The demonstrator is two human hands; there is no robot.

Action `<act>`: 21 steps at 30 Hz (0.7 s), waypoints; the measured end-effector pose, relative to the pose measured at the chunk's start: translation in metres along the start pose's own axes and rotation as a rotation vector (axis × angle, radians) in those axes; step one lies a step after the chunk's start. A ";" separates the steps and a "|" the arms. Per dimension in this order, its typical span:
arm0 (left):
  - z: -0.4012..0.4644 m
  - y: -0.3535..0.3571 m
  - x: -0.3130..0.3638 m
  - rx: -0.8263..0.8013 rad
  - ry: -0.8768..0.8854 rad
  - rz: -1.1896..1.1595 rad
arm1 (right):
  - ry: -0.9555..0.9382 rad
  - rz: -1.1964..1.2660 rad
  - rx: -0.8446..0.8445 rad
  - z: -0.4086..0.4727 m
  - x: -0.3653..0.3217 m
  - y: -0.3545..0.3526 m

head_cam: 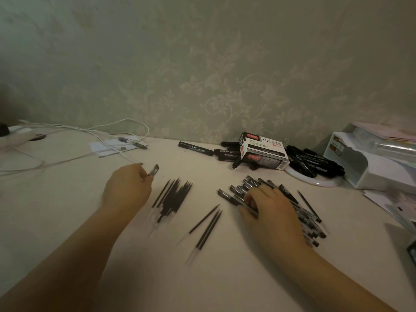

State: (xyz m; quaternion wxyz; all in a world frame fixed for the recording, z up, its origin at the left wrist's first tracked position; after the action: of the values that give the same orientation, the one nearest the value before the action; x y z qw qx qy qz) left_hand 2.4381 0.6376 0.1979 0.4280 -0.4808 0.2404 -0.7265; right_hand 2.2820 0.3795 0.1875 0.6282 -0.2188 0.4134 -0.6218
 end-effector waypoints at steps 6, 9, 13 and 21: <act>-0.005 0.023 -0.005 -0.112 0.014 0.020 | 0.006 -0.085 -0.034 -0.001 0.001 0.001; -0.006 0.024 -0.005 -0.105 0.016 0.019 | 0.010 -0.096 -0.041 -0.001 0.000 0.002; -0.005 0.023 -0.004 -0.101 0.026 0.031 | 0.017 -0.083 -0.043 -0.001 0.001 0.001; -0.021 -0.006 0.046 0.057 0.211 -0.244 | 0.112 0.268 0.076 0.002 0.002 -0.013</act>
State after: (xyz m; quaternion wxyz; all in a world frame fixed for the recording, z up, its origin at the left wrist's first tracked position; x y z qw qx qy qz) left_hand 2.4086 0.5996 0.2161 0.3223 -0.4153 0.2031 -0.8261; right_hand 2.2753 0.3750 0.1980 0.6896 -0.1027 0.4494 -0.5585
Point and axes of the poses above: each hand's wrist, its own z-axis towards the middle knuckle, its own y-axis out of the palm, x = y × z, the point moved 8 cm from there along z, towards the middle knuckle, and after that the axes turned 7 degrees about x, right-handed, at the moved point
